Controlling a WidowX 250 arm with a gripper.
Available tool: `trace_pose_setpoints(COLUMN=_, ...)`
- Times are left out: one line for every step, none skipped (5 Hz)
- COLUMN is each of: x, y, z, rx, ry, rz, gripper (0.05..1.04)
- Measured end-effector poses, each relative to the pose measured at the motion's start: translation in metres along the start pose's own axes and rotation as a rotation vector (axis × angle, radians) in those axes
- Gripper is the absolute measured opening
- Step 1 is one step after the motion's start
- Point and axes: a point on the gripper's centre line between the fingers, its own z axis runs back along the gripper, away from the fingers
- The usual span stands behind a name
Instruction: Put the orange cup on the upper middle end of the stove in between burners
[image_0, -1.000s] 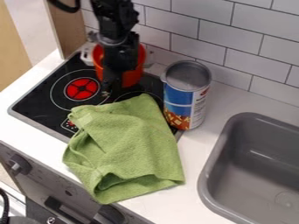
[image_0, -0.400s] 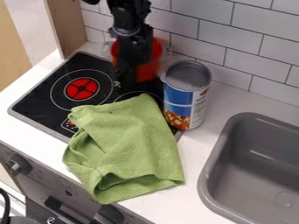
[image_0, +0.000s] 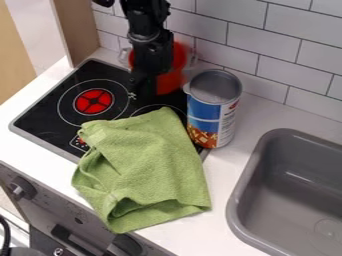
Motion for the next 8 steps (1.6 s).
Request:
trace_pose_setpoints(x=0.001, y=0.002, z=-0.003, rx=-0.001, ry=-0.011, rz=0.011, gripper=0.058)
trace_pose_setpoints(x=-0.001, y=0.002, z=-0.002, rx=-0.011, ry=-0.015, rz=0.029, gripper=0.07)
trace_pose_setpoints(x=-0.004, y=0.006, z=0.004, rx=-0.029, ry=-0.017, rz=0.074, gripper=0.221)
trace_pose_setpoints(x=-0.005, y=0.007, z=0.006, rx=-0.036, ry=-0.024, rz=0.081, gripper=0.462)
trace_pose_setpoints(x=-0.009, y=0.007, z=0.007, rx=-0.041, ry=-0.025, rz=0.097, gripper=0.759)
trace_pose_setpoints(x=-0.01, y=0.007, z=0.006, rx=-0.038, ry=-0.024, rz=0.107, gripper=0.98)
trace_pose_setpoints(x=-0.016, y=0.006, z=0.006, rx=-0.044, ry=-0.007, rz=0.135, gripper=0.999)
trace_pose_setpoints(x=-0.022, y=-0.011, z=-0.002, rx=-0.079, ry=-0.004, rz=0.112, gripper=0.999)
